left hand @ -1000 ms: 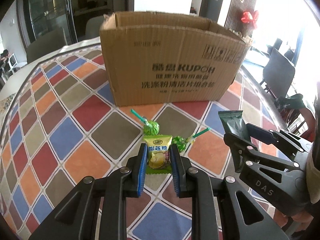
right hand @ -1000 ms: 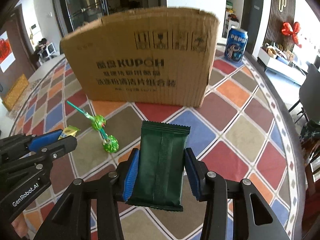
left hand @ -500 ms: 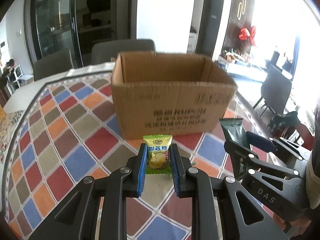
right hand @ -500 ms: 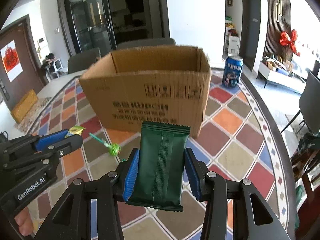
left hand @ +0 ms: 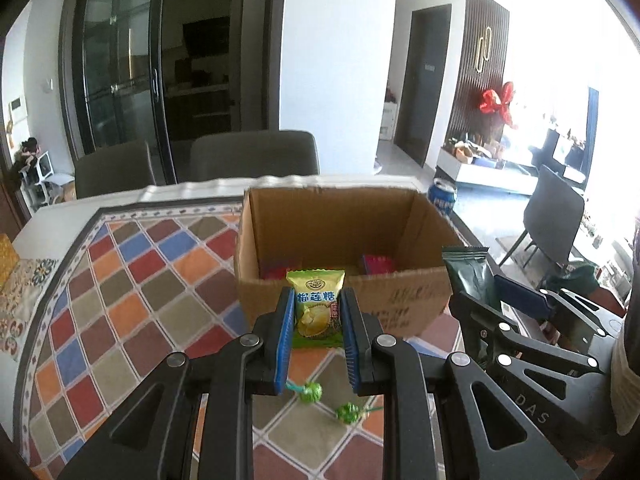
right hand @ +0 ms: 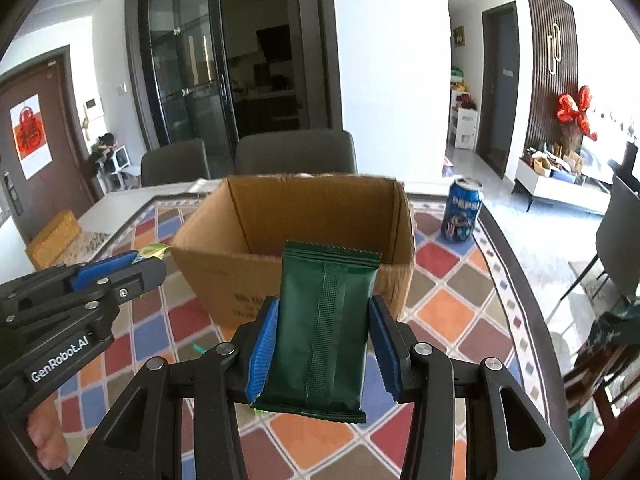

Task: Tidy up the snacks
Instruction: 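Carry the yellow candy and green bar into the box and open both tools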

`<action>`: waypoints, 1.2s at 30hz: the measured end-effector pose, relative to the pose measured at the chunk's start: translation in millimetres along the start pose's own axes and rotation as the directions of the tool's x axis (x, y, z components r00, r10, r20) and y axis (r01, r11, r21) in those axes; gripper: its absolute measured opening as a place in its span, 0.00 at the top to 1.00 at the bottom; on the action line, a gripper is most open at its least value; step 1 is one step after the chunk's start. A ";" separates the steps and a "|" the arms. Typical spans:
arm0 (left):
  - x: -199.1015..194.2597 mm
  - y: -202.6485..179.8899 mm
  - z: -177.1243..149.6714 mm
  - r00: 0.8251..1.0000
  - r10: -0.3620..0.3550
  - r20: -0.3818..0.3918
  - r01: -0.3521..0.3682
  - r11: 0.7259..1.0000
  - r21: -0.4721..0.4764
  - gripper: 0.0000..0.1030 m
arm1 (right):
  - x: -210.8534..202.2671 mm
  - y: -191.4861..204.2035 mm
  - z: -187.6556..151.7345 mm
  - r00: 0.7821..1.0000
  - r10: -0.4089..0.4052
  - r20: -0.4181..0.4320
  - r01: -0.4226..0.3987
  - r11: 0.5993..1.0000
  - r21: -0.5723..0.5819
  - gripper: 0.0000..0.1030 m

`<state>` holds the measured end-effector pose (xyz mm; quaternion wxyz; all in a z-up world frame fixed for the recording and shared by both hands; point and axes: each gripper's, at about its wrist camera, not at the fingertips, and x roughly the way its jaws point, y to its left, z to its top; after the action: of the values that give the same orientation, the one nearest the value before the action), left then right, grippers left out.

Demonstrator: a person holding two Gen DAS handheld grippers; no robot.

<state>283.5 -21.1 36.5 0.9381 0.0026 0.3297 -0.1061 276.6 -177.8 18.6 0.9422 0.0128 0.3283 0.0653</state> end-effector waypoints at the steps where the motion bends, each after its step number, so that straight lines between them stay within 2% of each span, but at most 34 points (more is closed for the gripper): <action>1: 0.8 0.4 2.1 1.000 0.002 0.003 -0.002 1.000 0.000 0.78 | 0.4 0.2 4.1 1.000 0.006 0.005 -0.006 1.000 -0.002 0.55; 12: 23.7 5.8 33.7 1.000 0.022 0.009 -0.022 1.000 0.021 0.78 | 14.1 -0.6 35.8 0.999 0.019 0.031 -0.019 1.000 -0.012 0.55; 31: 89.3 14.5 70.2 0.997 0.055 -0.050 -0.052 0.997 0.059 0.76 | 69.3 -4.9 75.7 1.000 0.003 -0.006 -0.004 0.999 -0.036 0.55; 33: 93.1 14.6 73.0 0.995 0.079 -0.056 -0.076 0.995 0.062 0.63 | 73.6 -6.8 78.4 1.000 0.003 -0.009 -0.003 1.000 -0.030 0.55; 34: 93.8 16.1 73.8 0.994 0.093 -0.055 -0.089 0.994 0.060 0.51 | 74.8 -7.1 79.8 1.000 -0.003 -0.005 0.002 1.000 -0.026 0.54; 36: 91.9 19.3 72.7 0.994 0.102 -0.045 -0.100 0.994 0.053 0.48 | 75.0 -6.0 79.1 0.999 -0.042 -0.009 0.042 0.999 -0.030 0.46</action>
<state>402.1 -25.8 35.2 0.9337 0.0455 0.3487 -0.0666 384.5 -172.4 33.9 0.9419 -0.0085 0.3319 0.0503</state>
